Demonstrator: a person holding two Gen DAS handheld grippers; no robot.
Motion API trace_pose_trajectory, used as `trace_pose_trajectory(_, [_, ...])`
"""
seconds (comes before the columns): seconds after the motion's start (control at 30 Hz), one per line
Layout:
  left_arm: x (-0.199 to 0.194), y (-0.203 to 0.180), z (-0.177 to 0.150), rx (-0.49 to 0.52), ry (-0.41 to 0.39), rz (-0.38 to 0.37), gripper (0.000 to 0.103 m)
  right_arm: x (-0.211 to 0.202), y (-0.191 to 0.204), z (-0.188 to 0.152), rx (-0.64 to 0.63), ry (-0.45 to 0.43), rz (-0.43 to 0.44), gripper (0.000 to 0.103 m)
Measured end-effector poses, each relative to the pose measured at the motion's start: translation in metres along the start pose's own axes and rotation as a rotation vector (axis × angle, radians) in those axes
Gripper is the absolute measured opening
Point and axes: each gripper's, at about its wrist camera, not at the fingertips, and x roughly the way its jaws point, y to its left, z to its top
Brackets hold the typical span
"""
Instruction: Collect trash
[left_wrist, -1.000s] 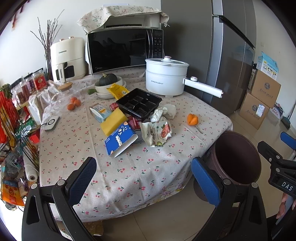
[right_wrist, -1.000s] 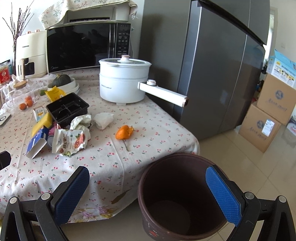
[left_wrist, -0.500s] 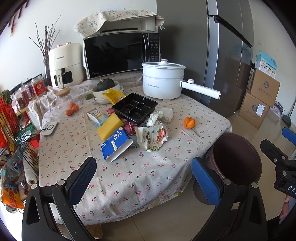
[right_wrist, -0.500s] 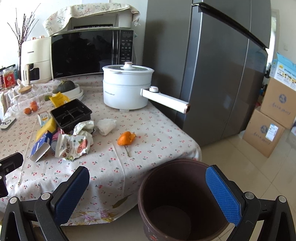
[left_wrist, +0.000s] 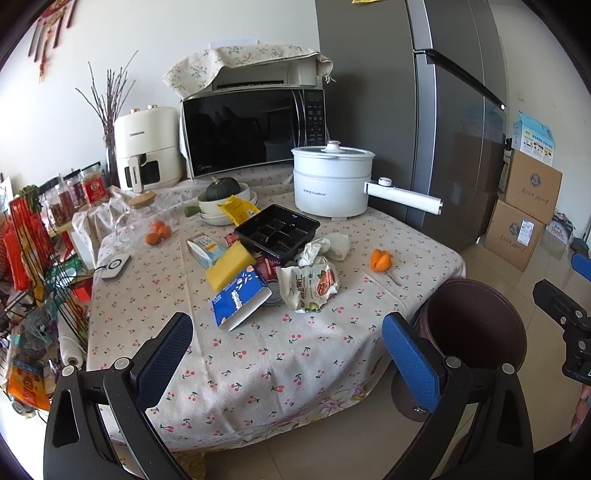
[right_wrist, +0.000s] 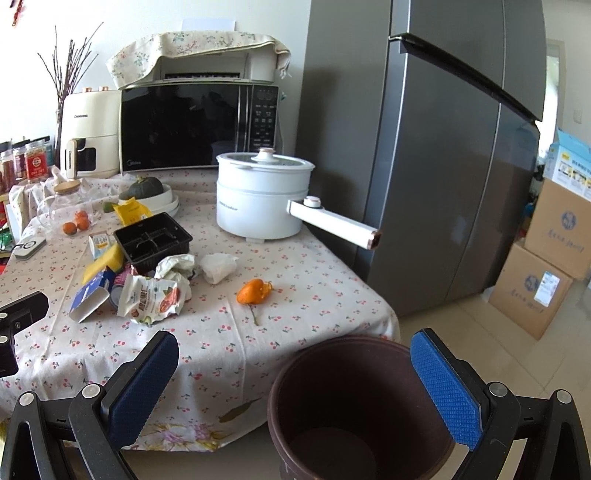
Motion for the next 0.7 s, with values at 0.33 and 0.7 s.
trace_pose_trajectory(0.33, [-0.007,0.002,-0.008,-0.038,-0.01,0.011,0.103,-0.004,-0.003,-0.003,-0.017,-0.021,-0.013,0.103])
trace_pose_trajectory(0.7, [-0.012,0.003,-0.011,-0.039,-0.028,0.013,0.103,-0.004,-0.002,-0.003,-0.028,-0.044,-0.015,0.103])
